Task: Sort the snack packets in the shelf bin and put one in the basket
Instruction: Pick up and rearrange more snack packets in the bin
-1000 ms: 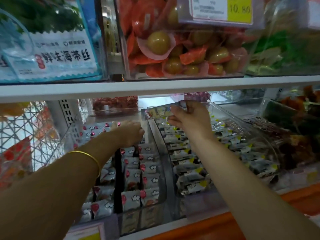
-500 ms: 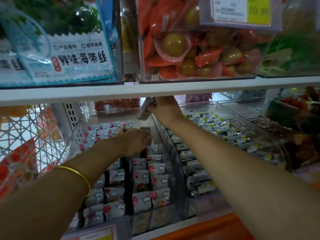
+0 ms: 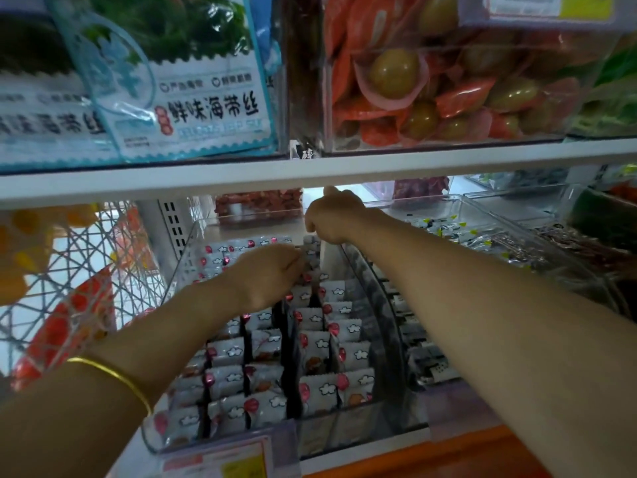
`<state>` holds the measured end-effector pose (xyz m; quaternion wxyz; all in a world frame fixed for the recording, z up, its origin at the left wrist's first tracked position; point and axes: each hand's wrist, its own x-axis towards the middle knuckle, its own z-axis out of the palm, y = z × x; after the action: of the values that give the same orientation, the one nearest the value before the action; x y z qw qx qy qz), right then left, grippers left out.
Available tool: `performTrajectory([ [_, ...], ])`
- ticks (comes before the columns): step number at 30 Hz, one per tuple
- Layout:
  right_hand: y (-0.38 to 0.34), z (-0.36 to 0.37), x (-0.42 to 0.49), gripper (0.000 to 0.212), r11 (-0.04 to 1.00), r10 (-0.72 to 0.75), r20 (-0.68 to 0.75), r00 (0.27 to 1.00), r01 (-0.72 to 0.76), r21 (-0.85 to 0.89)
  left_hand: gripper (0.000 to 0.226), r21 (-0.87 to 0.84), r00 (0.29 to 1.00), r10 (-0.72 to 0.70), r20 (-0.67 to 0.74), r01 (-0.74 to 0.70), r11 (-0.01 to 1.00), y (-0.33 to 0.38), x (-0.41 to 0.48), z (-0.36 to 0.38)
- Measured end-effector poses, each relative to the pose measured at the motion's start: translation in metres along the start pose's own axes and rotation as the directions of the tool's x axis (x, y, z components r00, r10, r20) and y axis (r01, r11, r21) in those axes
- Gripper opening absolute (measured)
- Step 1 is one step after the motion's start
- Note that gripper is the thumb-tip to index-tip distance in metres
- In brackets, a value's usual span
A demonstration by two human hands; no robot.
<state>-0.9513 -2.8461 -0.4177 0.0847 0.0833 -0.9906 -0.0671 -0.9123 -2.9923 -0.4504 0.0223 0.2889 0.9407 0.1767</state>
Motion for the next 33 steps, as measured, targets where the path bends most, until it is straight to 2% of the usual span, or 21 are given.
performTrajectory([
  [4,0.001,-0.003,-0.008,0.036,0.989,0.052,-0.093,0.994,-0.039,0.140,0.040,0.202,0.999,0.029,0.013,-0.031,0.979,0.002,-0.003,0.014],
  [8,-0.005,-0.003,-0.014,0.029,0.981,0.049,-0.169,0.984,-0.016,0.191,0.030,0.282,0.999,0.040,0.026,-0.046,0.958,-0.001,0.003,0.026],
  [12,-0.013,0.004,-0.011,0.026,0.996,-0.020,-0.165,0.986,0.034,0.083,0.044,0.279,0.999,0.029,0.046,-0.041,0.959,-0.002,0.007,0.028],
  [14,-0.015,0.006,-0.006,0.022,0.999,-0.032,-0.137,0.990,0.034,0.009,0.042,0.255,0.999,0.051,0.017,-0.054,0.965,-0.002,0.007,0.027],
  [17,-0.015,0.006,-0.003,0.022,0.999,-0.041,-0.108,0.993,0.039,-0.024,0.028,0.171,0.993,0.015,-0.113,0.004,0.985,0.002,0.012,0.022],
  [19,-0.014,0.005,-0.002,0.023,0.999,-0.028,-0.098,0.995,0.025,-0.034,0.027,0.179,0.976,-0.031,-0.218,0.071,0.981,0.005,0.020,0.019],
  [21,-0.013,0.004,-0.001,0.024,1.000,-0.014,-0.085,0.996,0.013,-0.015,0.023,0.185,0.962,-0.092,-0.258,0.143,0.972,0.007,0.029,0.016],
  [26,-0.011,-0.006,-0.001,0.034,0.994,0.024,-0.046,0.999,-0.019,0.104,0.018,0.139,0.937,-0.251,-0.243,0.289,0.947,0.011,0.046,0.014],
  [30,-0.010,-0.011,-0.004,0.034,0.987,0.008,-0.047,0.999,0.000,0.161,0.015,0.133,0.919,-0.208,-0.335,0.265,0.955,0.012,0.050,0.017],
  [33,-0.007,-0.009,-0.003,0.036,0.995,0.025,-0.037,0.999,-0.022,0.100,0.018,0.092,0.912,-0.194,-0.362,0.242,0.966,0.016,0.051,0.020],
])
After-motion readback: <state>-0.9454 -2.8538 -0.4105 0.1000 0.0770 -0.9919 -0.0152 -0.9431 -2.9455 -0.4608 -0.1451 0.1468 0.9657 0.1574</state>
